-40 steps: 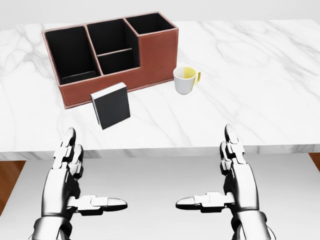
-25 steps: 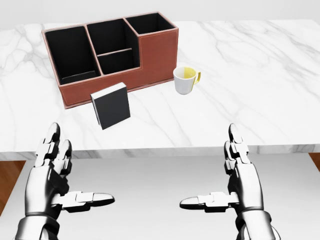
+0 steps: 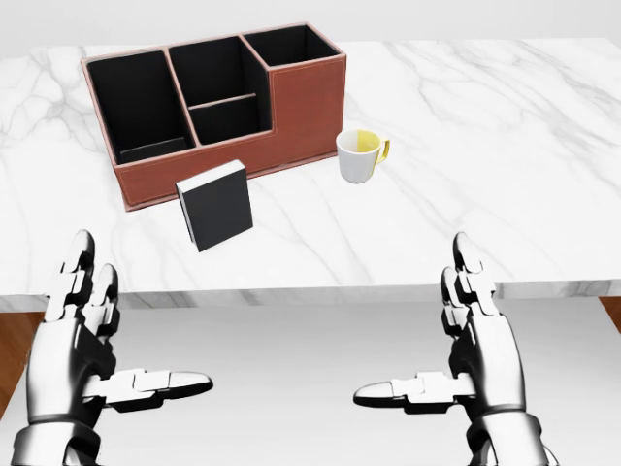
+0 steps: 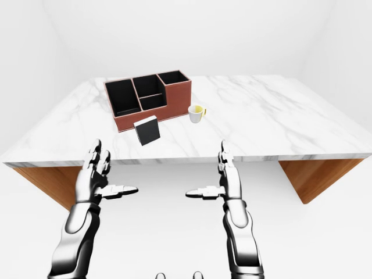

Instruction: Pick up the book and place it in the front compartment of the caddy.

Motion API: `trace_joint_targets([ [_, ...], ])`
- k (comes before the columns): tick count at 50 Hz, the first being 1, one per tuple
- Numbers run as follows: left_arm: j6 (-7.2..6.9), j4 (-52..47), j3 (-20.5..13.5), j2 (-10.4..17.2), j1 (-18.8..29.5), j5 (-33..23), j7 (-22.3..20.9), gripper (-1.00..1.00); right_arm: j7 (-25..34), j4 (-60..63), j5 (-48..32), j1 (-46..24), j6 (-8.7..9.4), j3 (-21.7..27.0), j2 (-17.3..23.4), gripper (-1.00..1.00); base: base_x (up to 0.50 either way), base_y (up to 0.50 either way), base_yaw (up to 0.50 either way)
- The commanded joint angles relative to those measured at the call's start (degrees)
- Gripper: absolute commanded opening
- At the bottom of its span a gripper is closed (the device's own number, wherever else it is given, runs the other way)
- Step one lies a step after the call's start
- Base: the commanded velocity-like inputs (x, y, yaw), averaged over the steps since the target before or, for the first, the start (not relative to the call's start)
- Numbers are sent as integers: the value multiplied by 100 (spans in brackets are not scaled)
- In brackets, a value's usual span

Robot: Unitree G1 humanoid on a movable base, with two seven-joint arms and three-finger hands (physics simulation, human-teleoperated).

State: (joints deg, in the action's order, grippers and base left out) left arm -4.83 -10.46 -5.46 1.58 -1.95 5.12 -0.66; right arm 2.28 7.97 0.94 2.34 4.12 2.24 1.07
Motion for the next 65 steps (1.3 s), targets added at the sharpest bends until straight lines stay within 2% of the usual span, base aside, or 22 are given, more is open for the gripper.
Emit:
trace_joint_targets([
  [1, -17, -1147, 188, -57, -334, -401, -25, 100, 12, 1248, 49, 456, 88, -131, -70, 100, 0, 0, 0],
  [3, -17, -1150, 184, -62, -334, -406, -30, 100, 14, 1251, 47, 457, 88, -130, -72, 100, 0, 0, 0],
  [5, -17, -2134, 61, -73, -549, -216, -116, 100, 28, 2088, 38, 782, 88, -183, -80, 100, 0, 0, 0],
  [11, -17, -2757, -145, -130, -611, -15, -186, 100, 57, 2508, 0, 960, 88, -225, -102, 100, 0, 0, 0],
  [16, -17, -3067, -370, -152, -590, 211, -198, 100, 72, 2776, 36, 1035, 88, -202, -114, 100, 0, 0, 0],
  [17, -17, -3194, -520, -156, -551, 358, -176, 100, 69, 2769, 28, 1033, 88, -189, -113, 100, 0, 0, 0],
  [27, -17, -3603, -1161, -52, -347, 937, -64, 100, 95, 3148, 73, 1153, 88, -189, -133, 100, 0, 0, 0],
  [34, -17, -3770, -1193, -34, -367, 996, -46, 100, 41, 3525, -34, 1325, 88, -302, -138, 100, 0, 0, 0],
  [39, -17, -3775, -1174, -47, -375, 965, -51, 100, -60, 3706, -206, 1484, 88, -583, -121, 100, 0, 0, 0],
  [51, -17, -3848, -1214, -58, -392, 1009, -67, 100, -140, 3820, -243, 1554, 88, -653, -50, 100, 0, 1, 0],
  [65, -17, -3768, -1203, -58, -380, 998, -71, 100, -180, 3729, -311, 1541, 88, -730, -18, 100, 0, 48, 0],
])
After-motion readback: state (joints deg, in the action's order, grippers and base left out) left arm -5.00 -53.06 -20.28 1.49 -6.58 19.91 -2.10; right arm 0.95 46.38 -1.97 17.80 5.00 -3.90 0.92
